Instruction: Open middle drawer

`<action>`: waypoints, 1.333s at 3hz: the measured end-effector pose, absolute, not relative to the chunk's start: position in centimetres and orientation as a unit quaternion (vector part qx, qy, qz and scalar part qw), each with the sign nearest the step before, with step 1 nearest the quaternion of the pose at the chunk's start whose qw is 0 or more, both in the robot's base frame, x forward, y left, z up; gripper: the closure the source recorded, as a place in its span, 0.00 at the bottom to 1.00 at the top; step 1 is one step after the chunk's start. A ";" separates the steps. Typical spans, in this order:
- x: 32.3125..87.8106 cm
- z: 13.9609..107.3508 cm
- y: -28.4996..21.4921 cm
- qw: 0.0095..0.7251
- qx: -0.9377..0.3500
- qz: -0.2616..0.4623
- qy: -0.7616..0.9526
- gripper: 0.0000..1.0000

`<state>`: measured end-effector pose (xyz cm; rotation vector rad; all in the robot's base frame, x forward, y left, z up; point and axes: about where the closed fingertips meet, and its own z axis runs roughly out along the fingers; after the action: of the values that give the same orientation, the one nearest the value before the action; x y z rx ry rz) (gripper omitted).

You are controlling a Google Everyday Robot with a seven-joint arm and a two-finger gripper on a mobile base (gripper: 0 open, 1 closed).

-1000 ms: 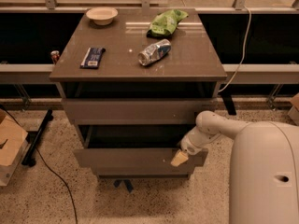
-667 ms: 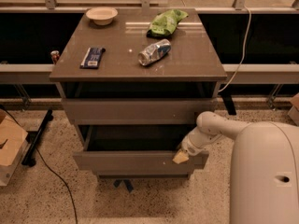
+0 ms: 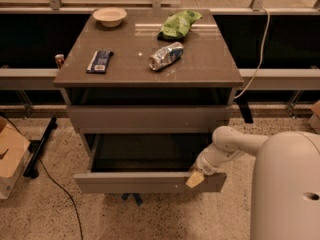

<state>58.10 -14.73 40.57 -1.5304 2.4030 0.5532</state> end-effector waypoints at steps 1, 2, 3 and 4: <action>57.9 40.5 -14.7 0.119 -0.522 0.190 0.823 0.17; 54.1 39.9 -14.8 0.102 -0.498 0.203 0.837 0.00; 54.1 39.9 -14.7 0.101 -0.499 0.203 0.836 0.00; 52.6 40.0 -15.3 0.087 -0.508 0.201 0.833 0.00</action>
Offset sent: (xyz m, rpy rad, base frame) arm -0.3145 0.0002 -0.0416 0.0385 0.4519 -0.3988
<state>52.61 -15.33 40.04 -1.5134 2.4812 0.5985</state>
